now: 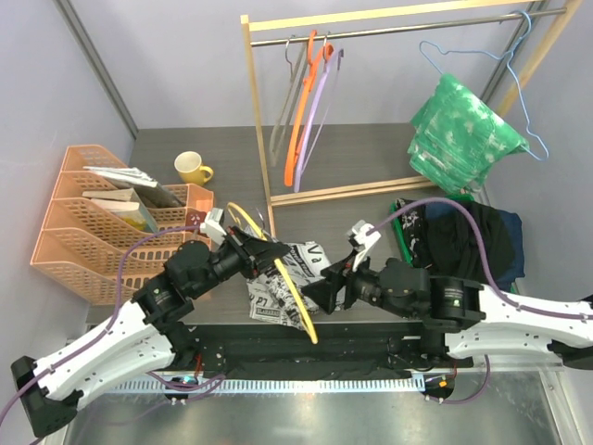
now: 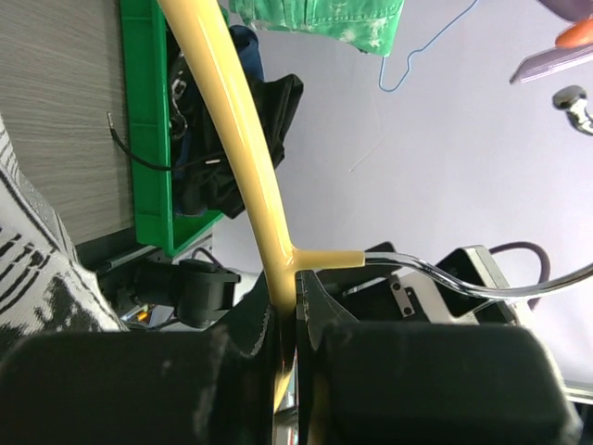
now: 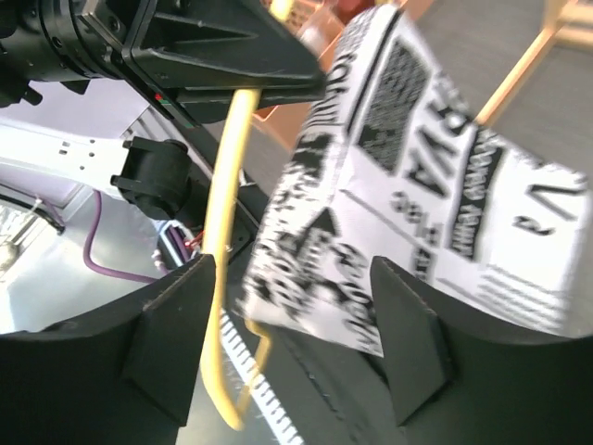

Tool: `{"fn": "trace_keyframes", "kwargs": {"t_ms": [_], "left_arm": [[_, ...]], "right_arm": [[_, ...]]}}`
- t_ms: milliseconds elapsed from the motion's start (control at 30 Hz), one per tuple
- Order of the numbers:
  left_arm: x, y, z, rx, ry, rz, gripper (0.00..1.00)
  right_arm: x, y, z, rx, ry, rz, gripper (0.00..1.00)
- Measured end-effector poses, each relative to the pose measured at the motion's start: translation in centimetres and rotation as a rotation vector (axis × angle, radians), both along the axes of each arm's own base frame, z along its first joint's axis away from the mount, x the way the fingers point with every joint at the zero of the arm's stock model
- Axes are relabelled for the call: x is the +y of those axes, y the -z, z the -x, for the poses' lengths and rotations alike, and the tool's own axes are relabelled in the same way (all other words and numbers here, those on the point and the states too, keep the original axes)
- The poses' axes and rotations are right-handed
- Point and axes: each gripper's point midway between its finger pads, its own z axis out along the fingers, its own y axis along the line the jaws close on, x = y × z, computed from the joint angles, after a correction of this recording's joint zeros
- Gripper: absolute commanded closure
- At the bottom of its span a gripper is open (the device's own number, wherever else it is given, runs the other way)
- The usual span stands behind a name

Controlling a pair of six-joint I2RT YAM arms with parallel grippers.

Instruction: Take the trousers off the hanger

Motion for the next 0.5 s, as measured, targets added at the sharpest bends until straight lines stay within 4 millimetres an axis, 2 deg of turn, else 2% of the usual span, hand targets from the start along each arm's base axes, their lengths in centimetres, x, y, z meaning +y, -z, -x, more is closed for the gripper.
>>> {"fn": "trace_keyframes", "kwargs": {"t_ms": [100, 233, 400, 500], "left_arm": [[0.7, 0.0, 0.6, 0.005, 0.010, -0.004, 1.00], [1.1, -0.1, 1.5, 0.018, 0.036, -0.013, 1.00], [1.9, -1.1, 2.6, 0.021, 0.052, -0.014, 1.00], [2.7, -2.5, 3.4, 0.008, 0.059, -0.010, 1.00]], "right_arm": [[-1.7, -0.8, -0.1, -0.057, 0.002, -0.010, 0.22], [-2.1, 0.4, -0.4, -0.100, 0.000, 0.025, 0.20], [-1.2, 6.7, -0.2, -0.117, -0.051, 0.167, 0.16], [-1.6, 10.0, 0.5, -0.136, -0.104, 0.227, 0.14]]}}
